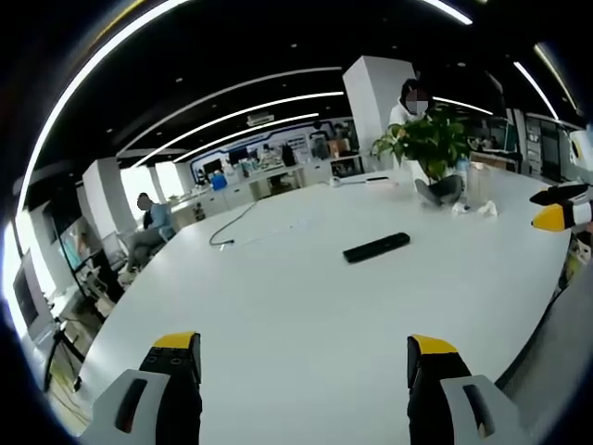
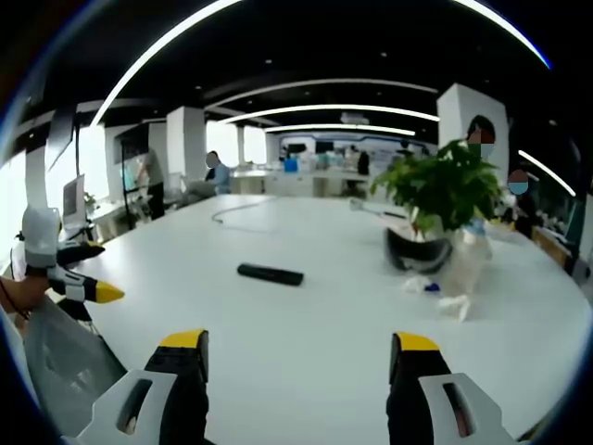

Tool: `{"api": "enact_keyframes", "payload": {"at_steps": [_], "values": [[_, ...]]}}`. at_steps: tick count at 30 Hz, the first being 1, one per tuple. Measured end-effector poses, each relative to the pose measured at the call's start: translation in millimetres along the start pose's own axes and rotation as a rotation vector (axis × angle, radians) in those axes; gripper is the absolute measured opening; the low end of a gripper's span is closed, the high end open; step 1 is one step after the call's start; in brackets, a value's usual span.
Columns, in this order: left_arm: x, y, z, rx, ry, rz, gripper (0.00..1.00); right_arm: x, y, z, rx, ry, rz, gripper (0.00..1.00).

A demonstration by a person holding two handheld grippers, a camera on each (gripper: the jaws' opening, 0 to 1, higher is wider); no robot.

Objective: Press the specified remote control buttons in sequence, fully releasing each button before pressing the next.

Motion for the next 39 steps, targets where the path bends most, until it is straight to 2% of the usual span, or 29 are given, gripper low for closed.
{"api": "enact_keyframes", "payload": {"at_steps": [39], "values": [[0.7, 2.4, -2.2, -0.037, 0.036, 0.007, 0.95, -0.7, 1.8, -1.1, -0.010, -0.003, 0.007, 0.76]]}}
Point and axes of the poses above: the point that each gripper's makers call its tool centre point, and the gripper's own axes: y roughly forward along the fingers, x roughly to its right, z roughly out of its top, the point moved 7 cm from there along -y, roughly backward along the fingers, and after that the axes turned 8 degrees about -z, right-handed, at the moved point
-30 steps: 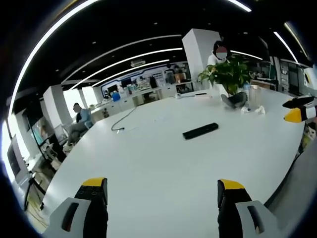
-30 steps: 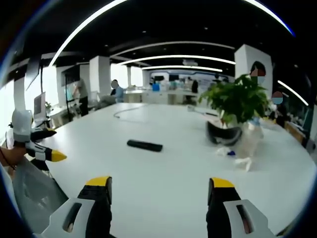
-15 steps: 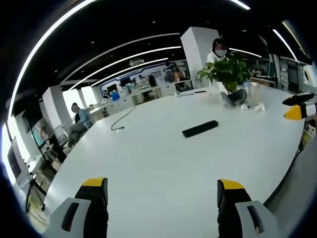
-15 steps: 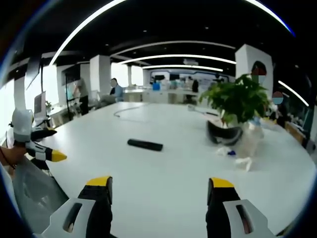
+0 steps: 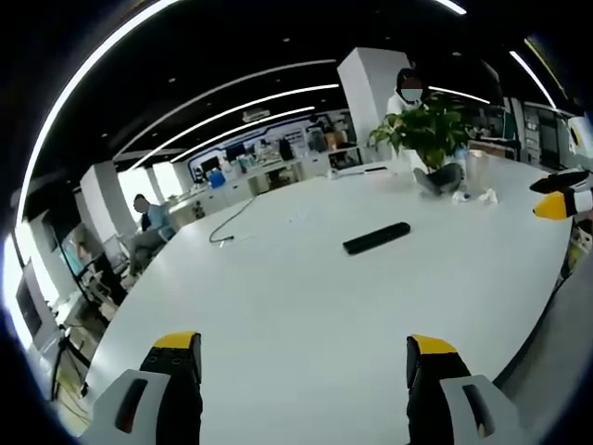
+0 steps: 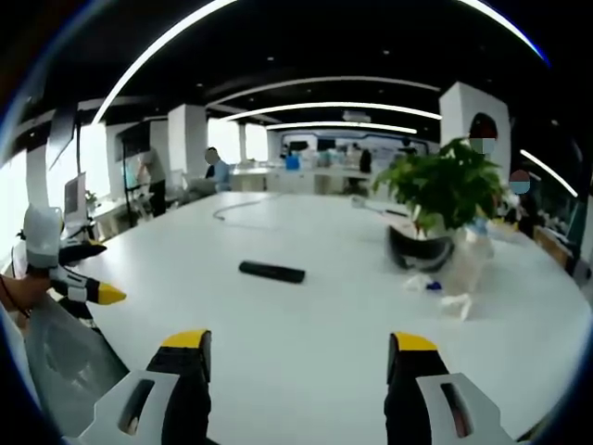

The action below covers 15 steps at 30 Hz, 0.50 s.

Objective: Press the specified remote control buttons in sequence, fully releasing each button before pressing the next.

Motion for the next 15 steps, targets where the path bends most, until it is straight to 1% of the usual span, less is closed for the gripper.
{"api": "enact_keyframes", "payload": {"at_steps": [10, 12, 15], "values": [[0.9, 1, 5.3, 0.002, 0.010, -0.018, 0.95, -1, -1, 0.5, 0.003, 0.003, 0.004, 0.76], [0.9, 2, 10.3, 0.004, 0.018, -0.029, 0.95, -2, -1, 0.8, 0.005, -0.001, 0.007, 0.76], [0.3, 6, 22.7, 0.017, 0.051, -0.045, 0.93, -2, -1, 0.6, 0.001, -0.005, 0.009, 0.76]]}}
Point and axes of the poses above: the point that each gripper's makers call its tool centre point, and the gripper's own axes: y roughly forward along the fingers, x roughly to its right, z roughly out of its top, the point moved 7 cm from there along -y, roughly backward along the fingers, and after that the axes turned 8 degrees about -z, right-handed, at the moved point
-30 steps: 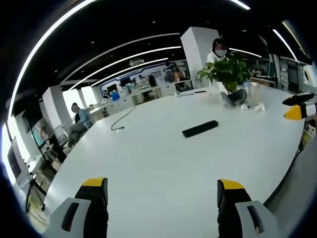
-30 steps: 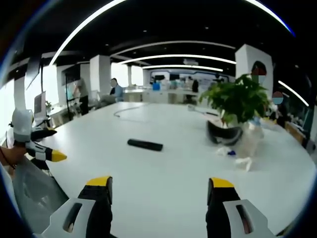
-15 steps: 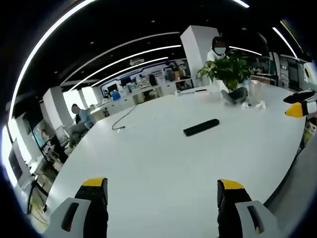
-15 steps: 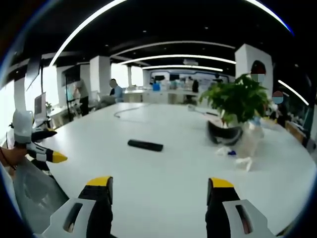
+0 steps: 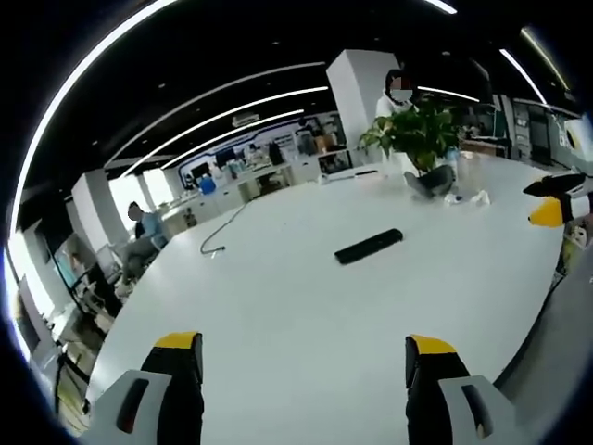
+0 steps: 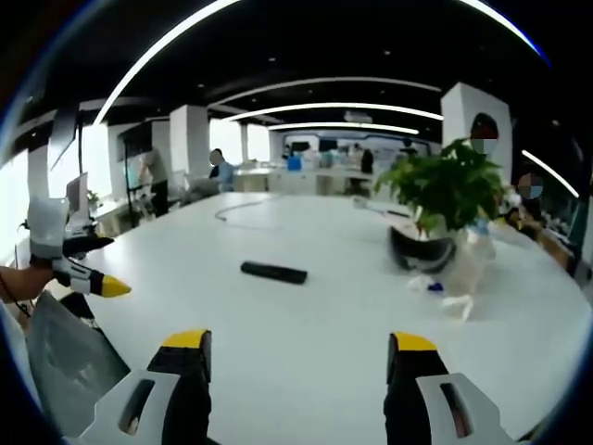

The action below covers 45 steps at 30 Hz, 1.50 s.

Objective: Press the specified remote control buttons in sequence, fully releasing each button before pressing the next.

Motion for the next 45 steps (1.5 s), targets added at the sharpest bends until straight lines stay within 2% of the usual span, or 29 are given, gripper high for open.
{"api": "enact_keyframes", "payload": {"at_steps": [5, 15, 24, 27, 31, 33, 35, 37, 42, 45], "values": [[-4.8, 6, 18.2, 0.044, 0.035, -0.025, 0.89, 1, 0, 0.1, -0.001, 0.009, -0.002, 0.76], [-15.0, 28, 44.4, 0.037, 0.113, -0.082, 0.88, 0, 1, -1.9, -0.022, -0.007, 0.003, 0.73], [-15.9, 70, 71.5, 0.033, 0.176, -0.155, 0.88, 1, 2, -3.1, -0.035, -0.006, -0.002, 0.71], [-16.2, 87, 76.0, 0.007, 0.213, -0.194, 0.87, 1, 3, -3.4, -0.042, -0.004, 0.003, 0.70], [-16.0, 106, 83.5, -0.015, 0.206, -0.257, 0.87, 1, 3, -3.2, -0.042, -0.003, -0.003, 0.70], [-15.0, 116, 87.7, -0.033, 0.218, -0.280, 0.84, 2, 4, -3.1, -0.042, -0.001, -0.007, 0.70], [-12.6, 127, 91.8, -0.050, 0.263, -0.309, 0.81, 2, 4, -3.6, -0.047, 0.002, -0.007, 0.70], [-8.8, 134, 94.2, -0.096, 0.274, -0.350, 0.77, 2, 4, -3.6, -0.048, 0.003, -0.007, 0.70], [-5.1, 148, 103.8, -0.117, 0.299, -0.412, 0.76, 2, 5, -3.7, -0.051, 0.011, -0.007, 0.70], [-4.3, 158, 107.6, -0.159, 0.338, -0.469, 0.68, 3, 5, -3.7, -0.053, 0.015, -0.008, 0.70]]}}
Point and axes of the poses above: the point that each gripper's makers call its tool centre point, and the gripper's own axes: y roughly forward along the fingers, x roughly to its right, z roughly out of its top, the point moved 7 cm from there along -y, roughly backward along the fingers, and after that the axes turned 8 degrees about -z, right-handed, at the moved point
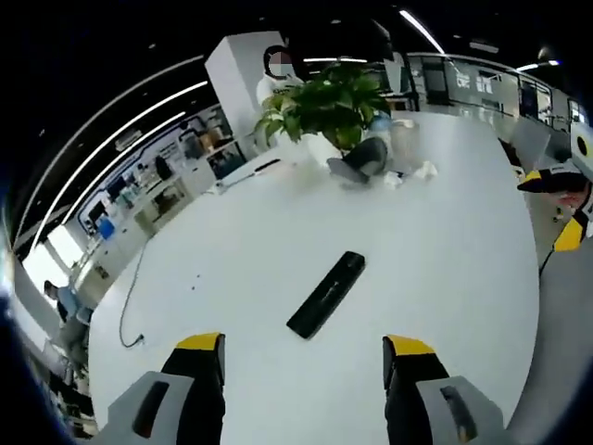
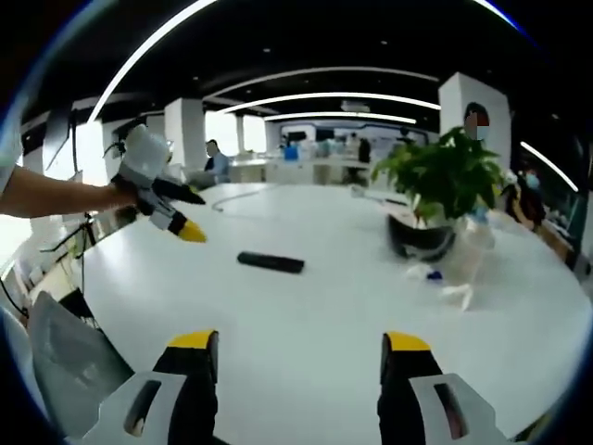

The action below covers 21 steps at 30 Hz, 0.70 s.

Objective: Press the specified remote control buttons in sequence, fully releasing each button before pressing the next.

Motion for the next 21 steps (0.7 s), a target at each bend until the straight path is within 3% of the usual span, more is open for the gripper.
{"api": "enact_keyframes", "payload": {"at_steps": [7, 18, 21], "values": [[-14.2, 16, 11.6, -0.064, 0.029, -0.127, 0.62, 0, 1, -1.0, -0.011, 0.002, 0.000, 0.70], [-30.1, 47, 19.5, -0.206, 0.158, -0.211, 0.59, 0, 3, -1.6, -0.026, -0.003, -0.006, 0.70], [-30.8, 59, 21.8, -0.228, 0.164, -0.242, 0.53, 0, 3, -1.9, -0.033, -0.003, -0.011, 0.70]]}}
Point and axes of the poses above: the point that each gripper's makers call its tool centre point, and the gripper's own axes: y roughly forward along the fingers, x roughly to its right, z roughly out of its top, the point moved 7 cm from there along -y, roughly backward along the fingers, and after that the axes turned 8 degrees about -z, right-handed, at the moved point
